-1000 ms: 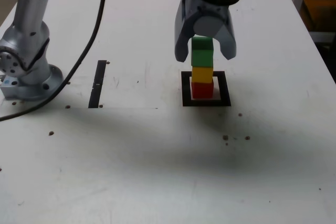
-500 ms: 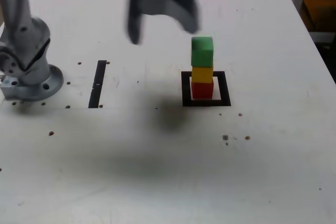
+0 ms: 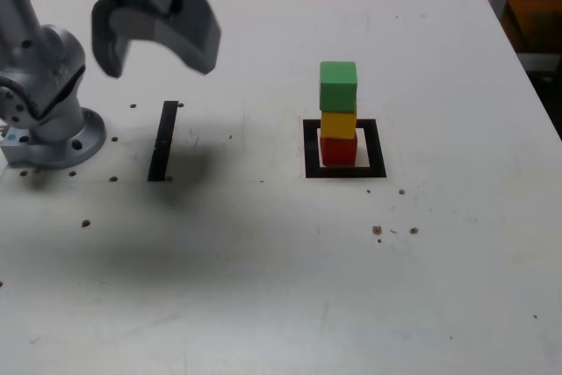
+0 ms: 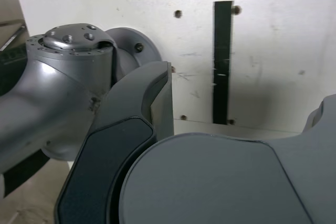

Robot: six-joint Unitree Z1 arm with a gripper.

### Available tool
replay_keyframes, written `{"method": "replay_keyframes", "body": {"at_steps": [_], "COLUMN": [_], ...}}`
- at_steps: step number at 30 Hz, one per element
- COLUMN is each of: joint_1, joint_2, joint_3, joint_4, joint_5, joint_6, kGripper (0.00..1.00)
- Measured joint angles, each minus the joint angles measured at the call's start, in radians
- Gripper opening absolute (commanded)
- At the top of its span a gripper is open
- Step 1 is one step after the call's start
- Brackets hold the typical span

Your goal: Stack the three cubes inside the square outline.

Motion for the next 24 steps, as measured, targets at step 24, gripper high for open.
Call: {"method": "replay_keyframes", "body": {"at_steps": [24], "joint_1": [-0.020], "joint_2": [-0.029], "joint_3": [0.225], "joint_4": [-0.275], "joint_5": [-0.040], "joint_6": [0.053], "kGripper": [1.00]}}
